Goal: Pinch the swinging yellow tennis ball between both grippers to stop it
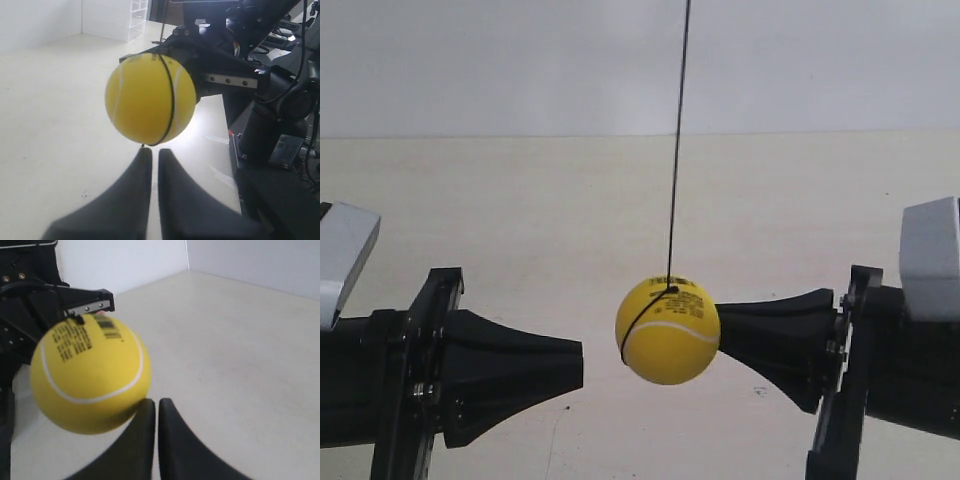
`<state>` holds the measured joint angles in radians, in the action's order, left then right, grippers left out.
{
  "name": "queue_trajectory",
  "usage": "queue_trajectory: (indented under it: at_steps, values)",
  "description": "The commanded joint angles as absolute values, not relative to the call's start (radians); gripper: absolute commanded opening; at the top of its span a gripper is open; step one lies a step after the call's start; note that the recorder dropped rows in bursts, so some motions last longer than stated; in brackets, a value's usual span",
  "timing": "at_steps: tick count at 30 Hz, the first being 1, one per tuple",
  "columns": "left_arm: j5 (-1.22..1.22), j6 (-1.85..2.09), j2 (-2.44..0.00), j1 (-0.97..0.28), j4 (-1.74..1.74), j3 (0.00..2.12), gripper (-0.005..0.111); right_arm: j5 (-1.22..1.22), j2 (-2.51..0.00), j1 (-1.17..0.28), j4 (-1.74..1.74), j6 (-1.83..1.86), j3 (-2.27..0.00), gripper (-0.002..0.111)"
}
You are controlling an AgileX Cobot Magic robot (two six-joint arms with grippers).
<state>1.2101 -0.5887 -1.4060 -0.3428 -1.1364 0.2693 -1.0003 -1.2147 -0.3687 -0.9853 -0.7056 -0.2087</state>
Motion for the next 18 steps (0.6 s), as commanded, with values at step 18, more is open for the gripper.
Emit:
queue_trajectory:
  at_steps: [18]
  values:
    - [1.221, -0.613, -1.403, -0.349, -1.061, 0.272, 0.005, -1.026, -1.117, -0.369, -1.131, -0.844, -0.21, 0.0]
